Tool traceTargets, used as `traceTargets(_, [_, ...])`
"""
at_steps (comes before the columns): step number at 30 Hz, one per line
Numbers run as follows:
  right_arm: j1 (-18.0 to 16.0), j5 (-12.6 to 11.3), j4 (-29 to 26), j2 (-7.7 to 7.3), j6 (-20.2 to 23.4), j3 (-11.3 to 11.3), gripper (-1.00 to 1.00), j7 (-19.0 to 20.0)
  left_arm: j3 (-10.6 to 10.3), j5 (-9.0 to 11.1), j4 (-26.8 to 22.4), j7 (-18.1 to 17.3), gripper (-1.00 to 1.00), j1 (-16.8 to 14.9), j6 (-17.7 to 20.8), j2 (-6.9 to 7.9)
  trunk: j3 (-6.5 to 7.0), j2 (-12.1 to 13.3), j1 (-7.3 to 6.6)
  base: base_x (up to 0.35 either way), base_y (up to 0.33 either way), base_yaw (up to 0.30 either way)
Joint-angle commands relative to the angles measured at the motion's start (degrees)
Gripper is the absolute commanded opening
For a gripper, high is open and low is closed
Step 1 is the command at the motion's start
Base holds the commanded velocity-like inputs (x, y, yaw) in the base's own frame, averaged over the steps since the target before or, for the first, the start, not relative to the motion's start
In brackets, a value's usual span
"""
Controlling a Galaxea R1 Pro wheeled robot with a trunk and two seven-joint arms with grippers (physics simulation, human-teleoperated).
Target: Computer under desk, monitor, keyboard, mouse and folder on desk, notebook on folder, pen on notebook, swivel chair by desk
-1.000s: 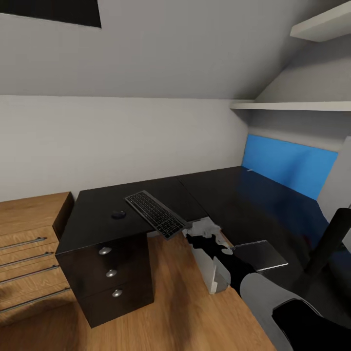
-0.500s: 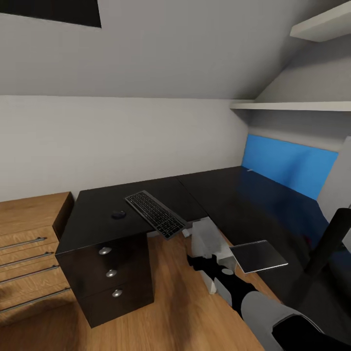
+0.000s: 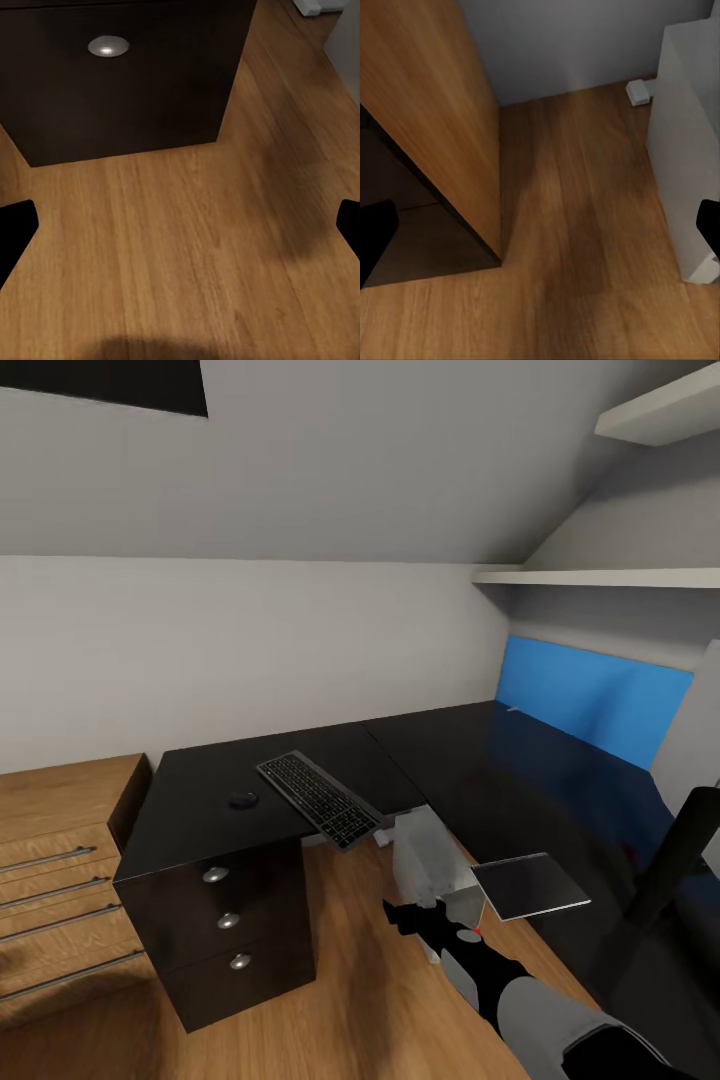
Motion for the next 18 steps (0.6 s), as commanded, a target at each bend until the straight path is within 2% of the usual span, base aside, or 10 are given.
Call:
traceTargets(1, [-0.1, -0.6, 0.1, -0.01, -0.3, 0.4, 1.00, 0.2, -0.5, 0.3, 0.0, 0.3, 1.00, 0.0, -0.2, -0.01, -0.05, 0.0, -0.01, 0.000, 0.000, 0.000])
traceTargets(18, [0.1, -0.6, 0.5, -0.05, -0.2, 0.3, 1.00, 0.2, -0.4, 0.3, 0.0, 0.4, 1.00, 0.0, -0.2, 0.18, -0.05, 0.0, -0.01, 0.000, 0.000, 0.000])
